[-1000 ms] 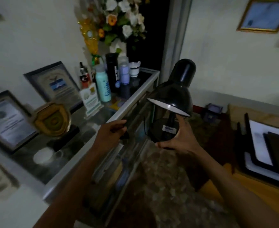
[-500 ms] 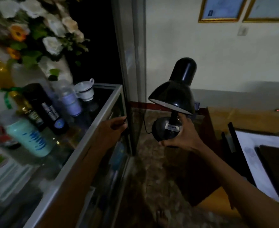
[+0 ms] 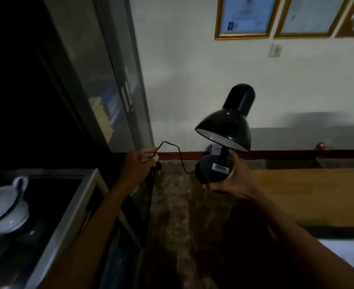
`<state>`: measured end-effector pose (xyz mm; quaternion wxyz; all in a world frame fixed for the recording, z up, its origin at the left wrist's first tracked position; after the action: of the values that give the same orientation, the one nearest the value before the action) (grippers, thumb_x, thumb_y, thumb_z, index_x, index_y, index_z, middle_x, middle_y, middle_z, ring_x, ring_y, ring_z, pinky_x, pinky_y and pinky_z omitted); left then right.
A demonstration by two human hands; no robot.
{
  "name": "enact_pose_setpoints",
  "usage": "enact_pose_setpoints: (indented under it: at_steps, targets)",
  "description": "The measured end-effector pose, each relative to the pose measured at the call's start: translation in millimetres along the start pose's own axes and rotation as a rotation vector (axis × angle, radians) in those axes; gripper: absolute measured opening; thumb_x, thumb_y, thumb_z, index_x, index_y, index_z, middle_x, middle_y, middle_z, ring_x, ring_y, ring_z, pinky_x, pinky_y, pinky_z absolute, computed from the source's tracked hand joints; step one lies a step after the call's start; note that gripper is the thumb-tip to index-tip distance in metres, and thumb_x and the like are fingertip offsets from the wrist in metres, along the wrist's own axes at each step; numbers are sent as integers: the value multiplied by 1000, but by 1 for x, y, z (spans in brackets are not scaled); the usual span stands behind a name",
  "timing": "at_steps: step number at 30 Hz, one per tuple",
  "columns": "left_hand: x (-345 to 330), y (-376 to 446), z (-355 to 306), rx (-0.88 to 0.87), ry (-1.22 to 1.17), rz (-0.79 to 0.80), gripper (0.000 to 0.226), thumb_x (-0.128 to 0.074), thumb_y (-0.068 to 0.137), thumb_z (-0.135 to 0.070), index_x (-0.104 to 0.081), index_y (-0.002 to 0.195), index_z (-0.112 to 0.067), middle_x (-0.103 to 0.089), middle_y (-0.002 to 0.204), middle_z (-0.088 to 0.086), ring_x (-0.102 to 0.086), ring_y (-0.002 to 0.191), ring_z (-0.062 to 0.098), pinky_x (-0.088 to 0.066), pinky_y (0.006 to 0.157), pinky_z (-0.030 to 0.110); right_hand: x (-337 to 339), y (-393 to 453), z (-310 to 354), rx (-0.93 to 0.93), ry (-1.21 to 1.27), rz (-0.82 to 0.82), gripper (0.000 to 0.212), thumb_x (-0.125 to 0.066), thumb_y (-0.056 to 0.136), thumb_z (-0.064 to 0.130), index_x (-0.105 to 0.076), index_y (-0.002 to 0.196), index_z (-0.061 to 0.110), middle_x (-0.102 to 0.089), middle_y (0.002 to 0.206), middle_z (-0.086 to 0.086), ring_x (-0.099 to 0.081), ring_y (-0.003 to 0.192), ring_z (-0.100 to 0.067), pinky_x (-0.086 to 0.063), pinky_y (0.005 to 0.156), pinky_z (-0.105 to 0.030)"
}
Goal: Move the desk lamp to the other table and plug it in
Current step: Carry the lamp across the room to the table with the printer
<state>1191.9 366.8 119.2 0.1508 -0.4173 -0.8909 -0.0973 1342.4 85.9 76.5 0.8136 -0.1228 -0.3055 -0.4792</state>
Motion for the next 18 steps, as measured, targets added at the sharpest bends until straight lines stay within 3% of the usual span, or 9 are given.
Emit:
enact_pose_setpoints:
  at_steps: [3, 6, 9, 13, 18]
  targets:
    - [-27, 76, 8, -42, 21, 67, 31, -71, 87, -10, -68, 118, -12, -68, 96, -4, -65, 84, 1, -50, 67, 9, 3, 60, -12, -74, -18, -54, 130, -97, 39, 56, -32, 148, 27, -51, 136, -5, -53, 125, -26, -52, 103, -48]
    - [-54, 140, 5, -86, 73, 138, 33, -70, 87, -6, -67, 120, -7, -70, 106, 7, -68, 94, 18, -53, 83, 24, 9, 108, -20, -137, -39, -93, 135, -91, 35, 59, -31, 150, 21, -48, 140, -9, -49, 129, -30, -49, 106, -49]
    - [-84, 200, -3, -92, 102, 226, 33, -71, 87, -7, -69, 119, -11, -71, 106, 6, -68, 97, 19, -54, 92, 33, 19, 148, -25, -200, -55, -146, 131, -86, 34, 61, -34, 147, 21, -45, 140, -10, -44, 132, -30, -44, 109, -46]
    - [-133, 271, -21, -160, 149, 299, 32, -73, 85, -11, -71, 117, -14, -71, 96, -1, -68, 88, 12, -53, 84, 25, 36, 199, -43, -290, -109, -212, 122, -96, 45, 50, -35, 147, 21, -42, 142, -8, -40, 134, -30, -42, 110, -45]
    - [-212, 347, -38, -215, 169, 416, 32, -74, 85, -18, -71, 117, -22, -71, 94, -10, -65, 84, -5, -50, 77, 14, 61, 261, -86, -399, -118, -285, 134, -89, 37, 65, -28, 150, 27, -38, 143, -7, -40, 133, -30, -42, 110, -48]
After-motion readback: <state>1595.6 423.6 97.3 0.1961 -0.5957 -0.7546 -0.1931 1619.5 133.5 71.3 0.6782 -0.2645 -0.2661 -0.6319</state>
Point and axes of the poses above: each hand's wrist, its own y-axis towards the middle knuckle, its own x-axis out of the back of the hand, z = x × y, the point moved 9 cm from there along y, towards the middle knuckle
